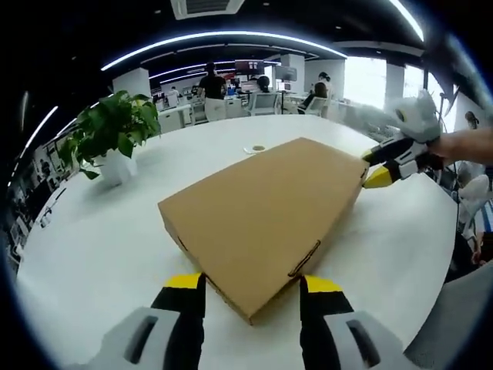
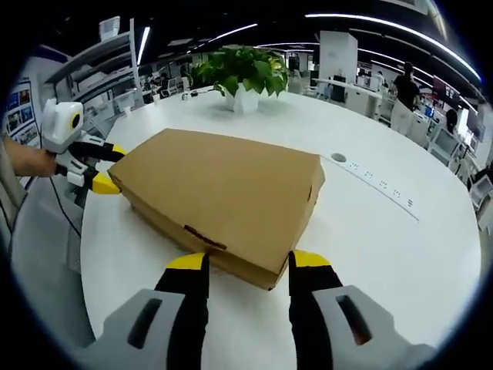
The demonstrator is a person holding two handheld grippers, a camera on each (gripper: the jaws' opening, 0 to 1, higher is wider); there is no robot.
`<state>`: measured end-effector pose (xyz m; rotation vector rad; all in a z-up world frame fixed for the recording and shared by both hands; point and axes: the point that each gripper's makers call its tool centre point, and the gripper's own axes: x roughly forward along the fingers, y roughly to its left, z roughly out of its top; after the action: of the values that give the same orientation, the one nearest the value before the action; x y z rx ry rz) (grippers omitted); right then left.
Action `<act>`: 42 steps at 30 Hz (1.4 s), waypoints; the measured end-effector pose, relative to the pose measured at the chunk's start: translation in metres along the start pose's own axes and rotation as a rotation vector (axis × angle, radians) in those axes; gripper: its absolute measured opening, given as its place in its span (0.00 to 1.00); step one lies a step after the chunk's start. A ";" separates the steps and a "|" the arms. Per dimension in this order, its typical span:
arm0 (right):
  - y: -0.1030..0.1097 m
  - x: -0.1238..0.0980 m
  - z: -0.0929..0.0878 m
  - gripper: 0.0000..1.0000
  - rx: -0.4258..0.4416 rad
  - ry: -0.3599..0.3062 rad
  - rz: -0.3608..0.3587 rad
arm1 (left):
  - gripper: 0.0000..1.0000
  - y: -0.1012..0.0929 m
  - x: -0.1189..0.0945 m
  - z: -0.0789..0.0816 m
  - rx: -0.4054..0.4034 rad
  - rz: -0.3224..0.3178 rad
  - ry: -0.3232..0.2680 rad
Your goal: Operate the shoe box by opening the lid, removing the specified soft item, and placing it in the target area until the item is outside and the box remains undamaged.
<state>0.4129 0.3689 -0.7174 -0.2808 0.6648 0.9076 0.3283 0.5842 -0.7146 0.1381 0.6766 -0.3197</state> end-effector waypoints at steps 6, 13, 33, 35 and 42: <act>0.010 0.000 -0.001 0.37 0.015 0.009 -0.022 | 0.49 0.007 -0.003 -0.003 0.017 -0.022 0.016; 0.021 0.001 -0.002 0.37 0.032 0.009 -0.052 | 0.49 0.015 -0.007 -0.006 0.037 -0.046 0.031; 0.057 0.003 -0.004 0.37 0.085 0.021 -0.121 | 0.48 0.037 -0.019 -0.017 0.102 -0.124 0.082; 0.061 0.002 -0.004 0.36 0.083 0.023 -0.123 | 0.48 0.039 -0.022 -0.018 0.110 -0.131 0.089; 0.074 0.001 -0.006 0.35 0.088 0.021 -0.134 | 0.48 0.045 -0.027 -0.023 0.122 -0.155 0.103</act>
<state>0.3516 0.4105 -0.7194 -0.2539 0.6955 0.7466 0.3095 0.6386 -0.7143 0.2201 0.7720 -0.5053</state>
